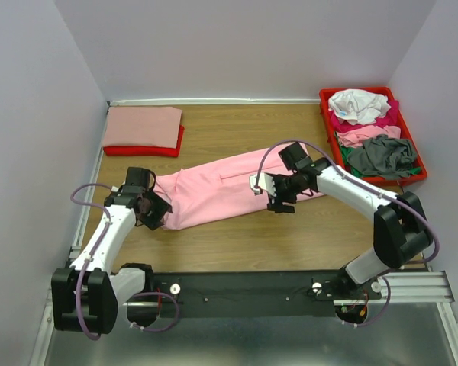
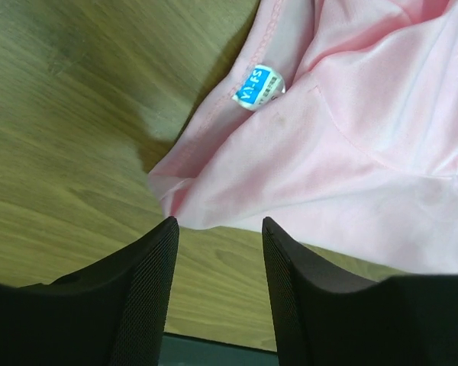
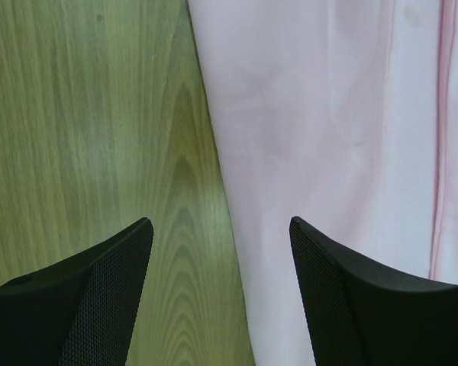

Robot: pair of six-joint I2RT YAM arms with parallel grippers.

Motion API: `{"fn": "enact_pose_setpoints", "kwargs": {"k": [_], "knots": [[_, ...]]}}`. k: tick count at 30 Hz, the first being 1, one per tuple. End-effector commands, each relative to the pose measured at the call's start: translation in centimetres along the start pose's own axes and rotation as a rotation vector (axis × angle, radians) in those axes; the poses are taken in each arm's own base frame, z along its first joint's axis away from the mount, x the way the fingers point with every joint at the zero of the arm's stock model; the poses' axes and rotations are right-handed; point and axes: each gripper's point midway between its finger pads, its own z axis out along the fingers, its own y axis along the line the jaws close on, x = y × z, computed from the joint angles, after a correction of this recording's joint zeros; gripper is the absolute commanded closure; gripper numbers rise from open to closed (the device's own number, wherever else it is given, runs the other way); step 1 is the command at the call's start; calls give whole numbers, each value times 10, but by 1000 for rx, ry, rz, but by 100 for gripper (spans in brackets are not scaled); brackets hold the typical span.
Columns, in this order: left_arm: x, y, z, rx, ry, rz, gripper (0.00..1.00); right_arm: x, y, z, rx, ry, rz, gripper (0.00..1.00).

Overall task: Fold and stack the t-shirts
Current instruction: Fold the tshirt

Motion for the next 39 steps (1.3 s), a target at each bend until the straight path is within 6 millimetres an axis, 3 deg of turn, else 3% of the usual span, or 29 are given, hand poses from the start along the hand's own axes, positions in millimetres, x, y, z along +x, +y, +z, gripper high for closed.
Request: {"fn": "enact_pose_setpoints", "kwargs": {"k": [1, 7, 9, 14, 16, 17, 21, 25, 34, 39], "knots": [[11, 12, -10, -31, 47, 78, 44, 10, -11, -19, 60, 44, -47, 21], [17, -6, -20, 97, 59, 208, 44, 20, -20, -37, 109, 56, 2, 21], [10, -29, -23, 196, 37, 291, 45, 25, -19, -37, 101, 58, 18, 21], [-16, -100, -61, 541, -148, 525, 41, 59, -2, -25, 39, 140, -22, 25], [-28, -112, -73, 592, -243, 567, 41, 73, 0, -24, 31, 180, -17, 33], [-37, -120, -81, 621, -303, 562, 36, 78, -1, -24, 29, 193, -23, 34], [-53, -130, -94, 698, -448, 562, 35, 95, -2, -29, 39, 258, -31, 36], [-65, -130, -90, 663, -499, 584, 35, 108, 1, -28, 32, 298, -32, 39], [-65, -131, -98, 687, -531, 631, 35, 127, -11, -11, 37, 354, -5, 48], [-69, -127, -106, 680, -564, 633, 35, 133, -9, -3, 21, 362, 25, 64]]}}
